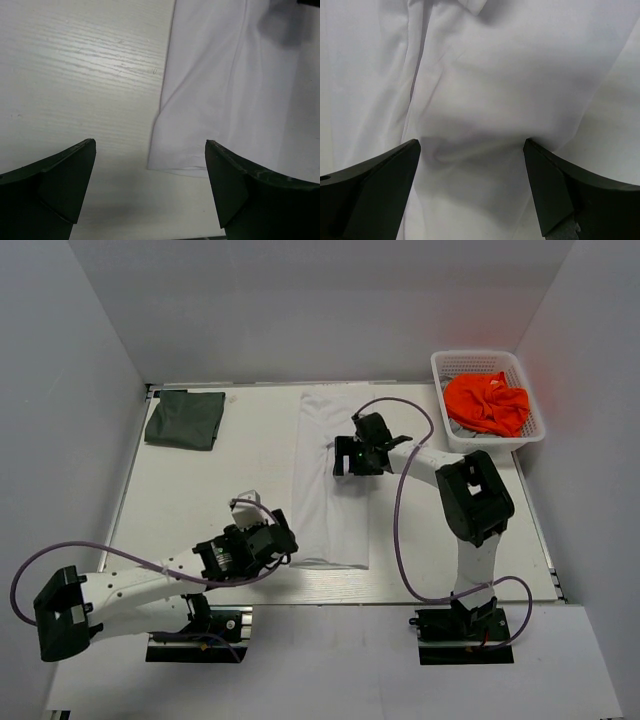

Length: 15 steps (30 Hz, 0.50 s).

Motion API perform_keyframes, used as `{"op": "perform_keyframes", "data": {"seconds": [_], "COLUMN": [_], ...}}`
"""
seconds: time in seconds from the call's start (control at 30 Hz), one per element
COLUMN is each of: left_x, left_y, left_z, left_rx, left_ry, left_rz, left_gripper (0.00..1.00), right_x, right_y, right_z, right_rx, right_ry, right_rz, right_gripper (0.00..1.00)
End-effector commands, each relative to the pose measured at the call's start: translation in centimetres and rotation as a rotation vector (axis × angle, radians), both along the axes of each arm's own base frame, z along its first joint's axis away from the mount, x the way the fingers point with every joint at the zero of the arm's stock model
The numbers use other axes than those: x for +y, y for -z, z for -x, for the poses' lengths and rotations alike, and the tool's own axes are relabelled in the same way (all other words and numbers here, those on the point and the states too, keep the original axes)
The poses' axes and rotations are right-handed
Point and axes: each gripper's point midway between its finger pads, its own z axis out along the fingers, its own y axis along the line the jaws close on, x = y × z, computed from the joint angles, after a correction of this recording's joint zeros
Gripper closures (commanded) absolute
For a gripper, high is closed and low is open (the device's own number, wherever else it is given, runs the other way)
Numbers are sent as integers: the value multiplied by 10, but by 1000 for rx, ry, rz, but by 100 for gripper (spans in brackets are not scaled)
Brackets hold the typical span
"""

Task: Fold and stack the t-shirts
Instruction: Grab the bottom of the folded rectangular tshirt with both arms

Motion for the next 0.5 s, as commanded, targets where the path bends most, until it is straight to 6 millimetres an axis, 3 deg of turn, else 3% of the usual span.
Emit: {"op": "perform_keyframes", "data": {"seconds": [0.0, 0.03, 0.1, 0.13, 0.17, 0.2, 0.23, 0.27, 0.33, 0.37, 0.4, 0.43, 0.47], "left_x": [-24, -32, -44, -49, -53, -56, -55, -56, -52, -52, -53, -51, -54], "left_y": [-12, -15, -8, -15, -4, -4, -4, -6, -5, -3, -3, 2, 6], "left_z": [-19, -33, -37, -46, -40, -39, -39, -38, -29, -22, -20, -14, -7], "left_rx": [-31, -52, -3, 1, 64, 75, 82, 79, 83, 98, 98, 113, 142], "left_ry": [95, 119, 167, 170, 201, 219, 227, 239, 266, 288, 301, 312, 339], "left_rz": [14, 15, 22, 23, -2, -13, -12, -7, 9, 25, 42, 43, 55], "left_gripper": [0, 0, 0, 0, 0, 0, 0, 0, 0, 0, 0, 0, 0], "right_x": [-15, -12, -14, -12, -8, -7, -3, 4, -4, -7, -9, -16, -18], "right_y": [18, 9, -8, -12, -36, -41, -38, -79, -65, -86, -89, -77, -76], "right_z": [-13, -22, -34, -32, -31, -27, -10, -9, 15, 28, 35, 58, 66], "right_rx": [38, 19, 1, -6, -47, -64, -48, -137, -91, -124, -126, -81, -72], "right_ry": [6, 8, -20, -33, -47, -76, -110, -131, -127, -124, -124, -107, -99], "right_rz": [14, 3, 15, 19, -3, -20, -45, -121, -142, -179, -190, -207, -217], "right_gripper": [10, 10, 10, 10, 10, 10, 10, 10, 10, 10, 10, 10, 10]}}
